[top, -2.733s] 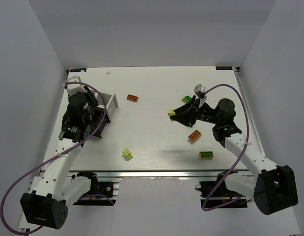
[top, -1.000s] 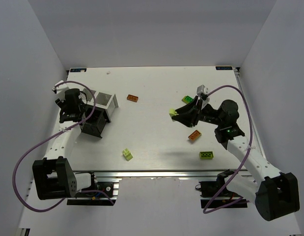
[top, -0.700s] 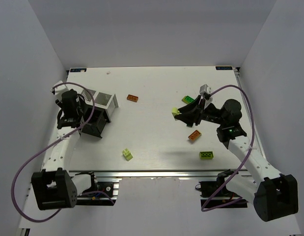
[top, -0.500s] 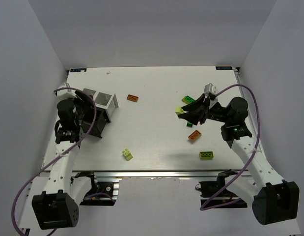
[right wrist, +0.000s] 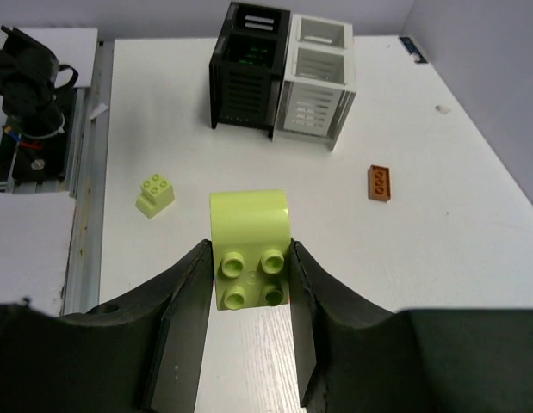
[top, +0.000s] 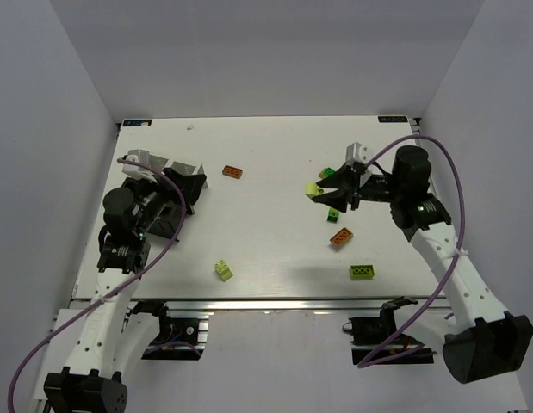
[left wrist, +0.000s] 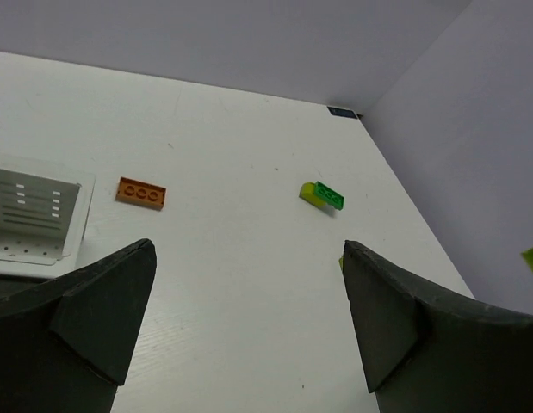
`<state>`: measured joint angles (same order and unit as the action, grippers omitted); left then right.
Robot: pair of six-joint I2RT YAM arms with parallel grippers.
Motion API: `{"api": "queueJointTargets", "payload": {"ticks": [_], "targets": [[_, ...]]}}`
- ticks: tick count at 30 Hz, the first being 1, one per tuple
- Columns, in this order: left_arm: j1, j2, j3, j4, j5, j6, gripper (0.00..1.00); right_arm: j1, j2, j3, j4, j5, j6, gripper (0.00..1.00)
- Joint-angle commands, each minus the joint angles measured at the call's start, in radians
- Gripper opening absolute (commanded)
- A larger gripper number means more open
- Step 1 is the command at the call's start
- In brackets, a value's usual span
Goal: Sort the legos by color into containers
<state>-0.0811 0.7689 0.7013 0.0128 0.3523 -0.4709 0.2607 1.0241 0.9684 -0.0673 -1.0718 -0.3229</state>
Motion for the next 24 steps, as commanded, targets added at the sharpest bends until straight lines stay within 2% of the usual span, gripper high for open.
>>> {"api": "queueJointTargets", "payload": {"ticks": [1,4,9,12,17,20,23,24], "targets": [[-0.002,-0.046,0.015,-0.037,-0.035,0.031,0.98,0.063,0.083,0.072,-0.144,0.068,-0.119,0.00],[-0.003,-0.071,-0.003,-0.040,-0.059,0.038,0.98,0.159,0.132,0.089,-0.170,0.168,-0.185,0.00],[-0.003,-0.069,-0.006,-0.046,-0.058,0.044,0.98,0.345,0.207,0.078,-0.097,0.337,-0.229,0.00],[-0.002,-0.100,0.003,-0.071,-0.133,0.060,0.98,0.446,0.339,0.153,-0.055,0.409,-0.216,0.00],[0.000,-0.264,-0.025,-0.105,-0.385,0.094,0.98,0.549,0.677,0.453,-0.055,0.435,-0.168,0.00],[-0.002,-0.345,-0.046,-0.123,-0.479,0.110,0.98,0.577,0.839,0.623,-0.042,0.447,-0.124,0.00],[0.000,-0.399,-0.052,-0.135,-0.532,0.117,0.98,0.594,0.962,0.726,0.000,0.473,-0.082,0.00],[-0.002,-0.408,-0.052,-0.135,-0.561,0.120,0.98,0.604,0.996,0.816,-0.003,0.490,-0.068,0.00]]}}
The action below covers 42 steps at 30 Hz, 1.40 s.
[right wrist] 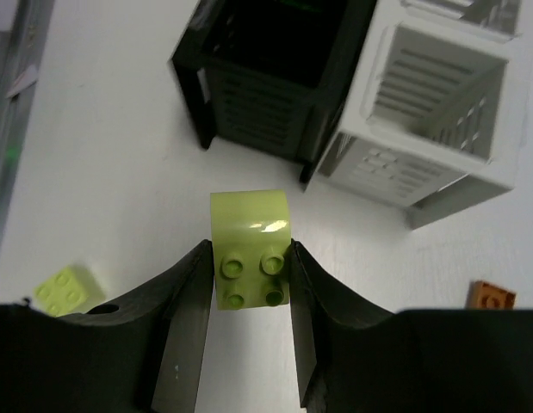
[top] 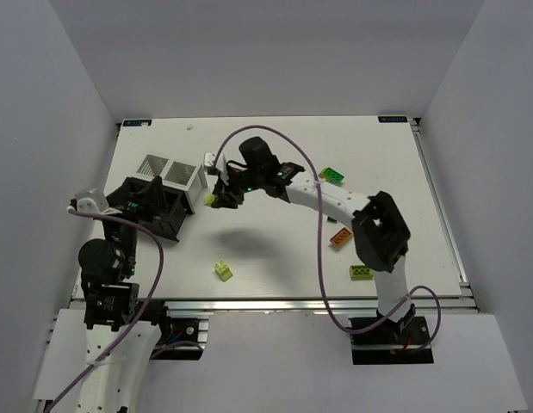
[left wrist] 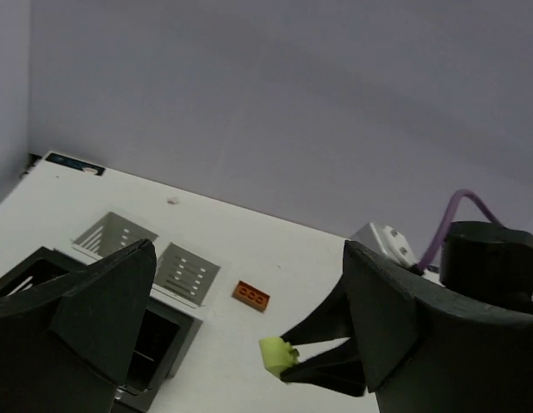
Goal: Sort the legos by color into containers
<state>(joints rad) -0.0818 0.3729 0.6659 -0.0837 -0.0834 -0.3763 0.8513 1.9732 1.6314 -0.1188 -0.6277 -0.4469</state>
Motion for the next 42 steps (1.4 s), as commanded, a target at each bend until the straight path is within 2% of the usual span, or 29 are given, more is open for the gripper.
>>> {"api": "queueJointTargets", "payload": {"ticks": [1,12,18,29,30,32,33,35,36,39,42], "targets": [[-0.001,-0.020,-0.015,-0.039,-0.134,0.027,0.98,0.017,0.114,0.200,0.039,0.065,0.100,0.00],[0.023,-0.025,-0.014,-0.045,-0.122,0.031,0.98,0.086,0.318,0.539,0.169,0.048,0.183,0.00],[0.034,-0.037,-0.019,-0.039,-0.113,0.028,0.98,0.104,0.413,0.628,0.271,0.043,0.270,0.00],[0.056,-0.046,-0.019,-0.030,-0.072,0.019,0.98,0.137,0.532,0.696,0.327,0.028,0.309,0.26],[0.057,-0.045,-0.020,-0.030,-0.069,0.019,0.98,0.138,0.542,0.703,0.329,0.031,0.307,0.31],[0.057,-0.043,-0.020,-0.031,-0.065,0.017,0.98,0.141,0.550,0.708,0.332,0.042,0.298,0.37],[0.057,-0.043,-0.019,-0.030,-0.061,0.017,0.98,0.141,0.553,0.709,0.331,0.043,0.295,0.43],[0.057,-0.040,-0.020,-0.034,-0.056,0.016,0.98,0.140,0.552,0.709,0.326,0.046,0.281,0.51],[0.059,-0.038,-0.020,-0.033,-0.053,0.014,0.98,0.141,0.550,0.708,0.323,0.046,0.280,0.58],[0.059,-0.034,-0.022,-0.033,-0.050,0.008,0.98,0.140,0.541,0.709,0.312,0.045,0.274,0.70],[0.059,-0.023,-0.022,-0.036,-0.052,-0.007,0.98,0.138,0.524,0.716,0.288,0.039,0.267,0.75]]}}
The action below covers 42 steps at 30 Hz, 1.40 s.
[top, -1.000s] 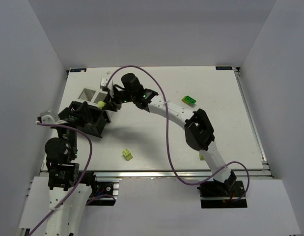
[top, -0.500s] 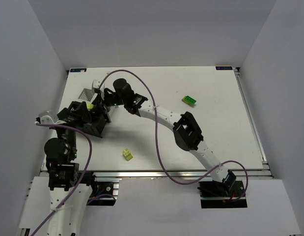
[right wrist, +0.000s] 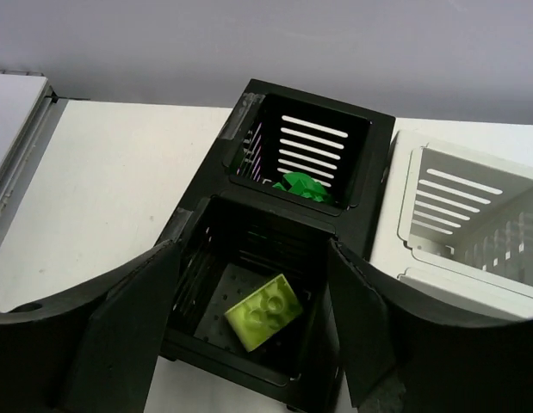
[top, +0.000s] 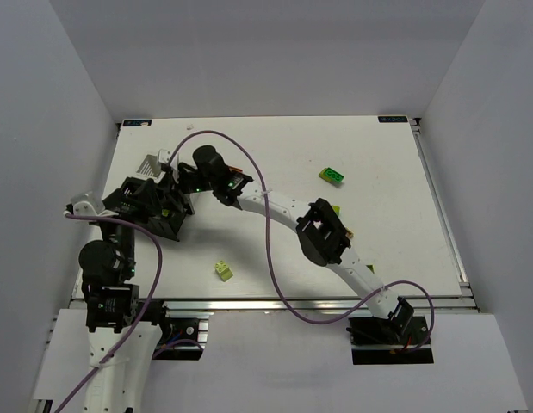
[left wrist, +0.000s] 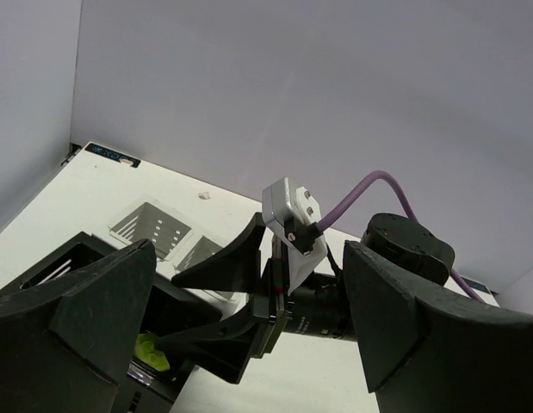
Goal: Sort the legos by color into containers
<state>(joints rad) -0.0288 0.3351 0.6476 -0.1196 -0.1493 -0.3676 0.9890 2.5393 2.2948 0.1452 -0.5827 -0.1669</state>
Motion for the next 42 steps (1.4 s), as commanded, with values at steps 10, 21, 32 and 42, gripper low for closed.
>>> {"api": "queueJointTargets", "payload": {"ticks": [10,21,32,42], "targets": [[0.006,0.076,-0.026,0.064,0.212,-0.063,0.85,-0.143,-0.351,-0.118,-0.317,0.084,-0.180,0.89],[-0.020,0.335,-0.074,0.062,0.508,-0.218,0.30,-0.368,-1.138,-1.104,-0.176,0.173,-0.171,0.60],[-0.319,0.441,0.092,-0.351,0.178,-0.353,0.81,-0.464,-1.375,-1.333,-0.249,0.021,-0.042,0.86],[-0.555,0.605,0.110,-0.617,-0.160,-0.539,0.82,-0.527,-1.461,-1.396,-0.276,-0.033,-0.091,0.81]]}}
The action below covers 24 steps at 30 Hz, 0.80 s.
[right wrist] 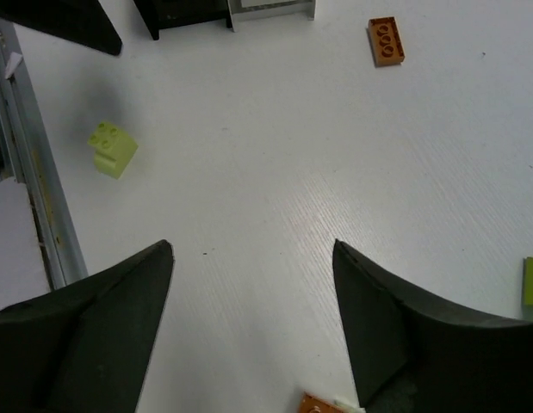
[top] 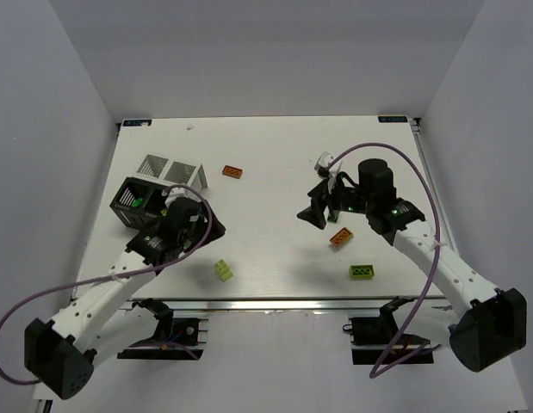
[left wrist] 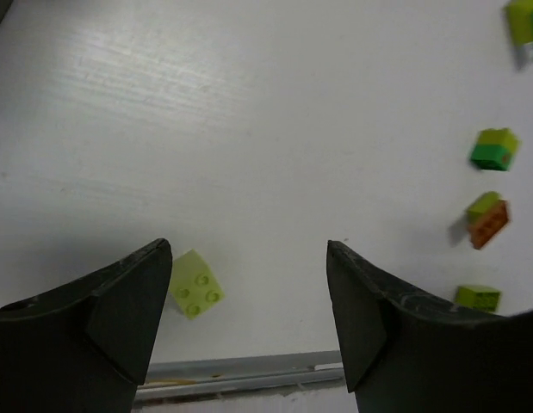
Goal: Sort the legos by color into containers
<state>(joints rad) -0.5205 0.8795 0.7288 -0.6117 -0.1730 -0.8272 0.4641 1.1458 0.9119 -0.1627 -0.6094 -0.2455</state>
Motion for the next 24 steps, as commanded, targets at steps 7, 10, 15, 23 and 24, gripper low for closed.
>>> {"api": "queueJointTargets", "payload": {"ticks": [7,10,15,23,24], "targets": [[-0.337,0.217,0.099,-0.212,-0.330,-0.303,0.86,-0.008,-0.116,-0.027,0.046,-0.018,0.000,0.31],[-0.374,0.315,0.161,-0.290,-0.353,-0.363,0.92,-0.010,-0.121,-0.034,0.057,-0.012,0.000,0.31],[-0.417,0.489,0.219,-0.353,-0.384,-0.403,0.97,-0.021,-0.146,-0.050,0.072,-0.024,0.009,0.32],[-0.420,0.486,0.210,-0.365,-0.428,-0.444,0.97,-0.039,-0.187,-0.067,0.101,-0.043,0.029,0.33],[-0.420,0.484,0.190,-0.355,-0.421,-0.446,0.97,-0.041,-0.189,-0.068,0.103,-0.044,0.031,0.34]]}}
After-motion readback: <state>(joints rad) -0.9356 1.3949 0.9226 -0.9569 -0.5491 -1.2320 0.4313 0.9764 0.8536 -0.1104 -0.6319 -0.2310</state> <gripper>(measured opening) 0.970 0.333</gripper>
